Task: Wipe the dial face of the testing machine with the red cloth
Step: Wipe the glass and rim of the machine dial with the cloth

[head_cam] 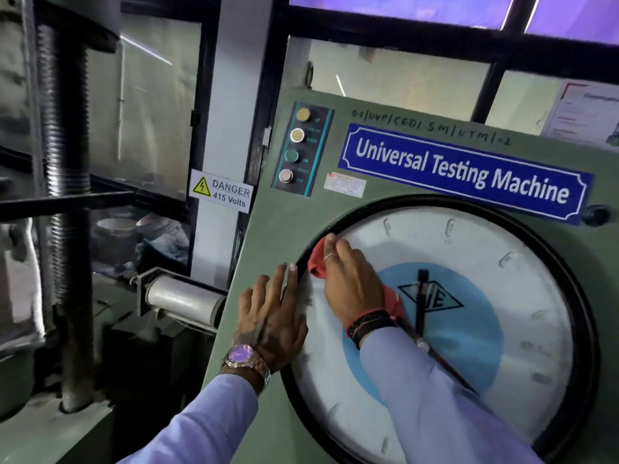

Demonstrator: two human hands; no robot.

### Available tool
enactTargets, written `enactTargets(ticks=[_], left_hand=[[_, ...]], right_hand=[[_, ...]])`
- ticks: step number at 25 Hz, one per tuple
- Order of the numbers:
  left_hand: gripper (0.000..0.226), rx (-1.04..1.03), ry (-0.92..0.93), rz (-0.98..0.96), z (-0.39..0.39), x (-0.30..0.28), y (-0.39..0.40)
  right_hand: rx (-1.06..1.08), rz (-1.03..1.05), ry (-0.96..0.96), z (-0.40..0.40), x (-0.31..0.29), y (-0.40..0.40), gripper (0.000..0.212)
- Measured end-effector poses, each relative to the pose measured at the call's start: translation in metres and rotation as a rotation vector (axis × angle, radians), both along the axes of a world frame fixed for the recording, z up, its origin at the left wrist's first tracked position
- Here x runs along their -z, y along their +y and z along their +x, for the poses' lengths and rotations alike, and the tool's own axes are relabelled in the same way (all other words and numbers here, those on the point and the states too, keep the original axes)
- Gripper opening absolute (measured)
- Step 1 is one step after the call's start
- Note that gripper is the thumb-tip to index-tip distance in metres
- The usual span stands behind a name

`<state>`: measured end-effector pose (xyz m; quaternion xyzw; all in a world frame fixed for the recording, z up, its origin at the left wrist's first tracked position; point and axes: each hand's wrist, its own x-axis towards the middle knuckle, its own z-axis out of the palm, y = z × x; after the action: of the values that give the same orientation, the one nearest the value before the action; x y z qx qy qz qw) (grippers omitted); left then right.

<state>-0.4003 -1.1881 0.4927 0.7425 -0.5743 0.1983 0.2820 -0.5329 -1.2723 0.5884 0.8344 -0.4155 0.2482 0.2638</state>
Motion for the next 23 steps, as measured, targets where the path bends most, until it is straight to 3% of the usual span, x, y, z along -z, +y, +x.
enactTargets(ticks=[4,8,13,17,23], left_hand=[[0.096,-0.085,0.084,0.048,0.014,0.02,0.012],[0.091,-0.121,0.052,0.071,0.036,0.024,0.019],[0.088,-0.118,0.069,0.065,0.03,0.02,0.016],[0.089,-0.128,0.067,0.092,0.033,0.025,0.016],[0.09,-0.152,0.087,0.074,0.041,0.027,0.014]], right_hand=[[-0.11,-0.006,-0.016,0.009,0.018,0.0,0.062],[-0.149,0.001,0.032,0.02,0.044,0.014,0.061],[-0.225,-0.199,-0.068,0.015,0.051,0.001,0.057],[-0.291,-0.205,-0.074,0.022,0.098,0.017,0.049],[-0.309,-0.321,-0.191,0.023,0.048,-0.012,0.043]])
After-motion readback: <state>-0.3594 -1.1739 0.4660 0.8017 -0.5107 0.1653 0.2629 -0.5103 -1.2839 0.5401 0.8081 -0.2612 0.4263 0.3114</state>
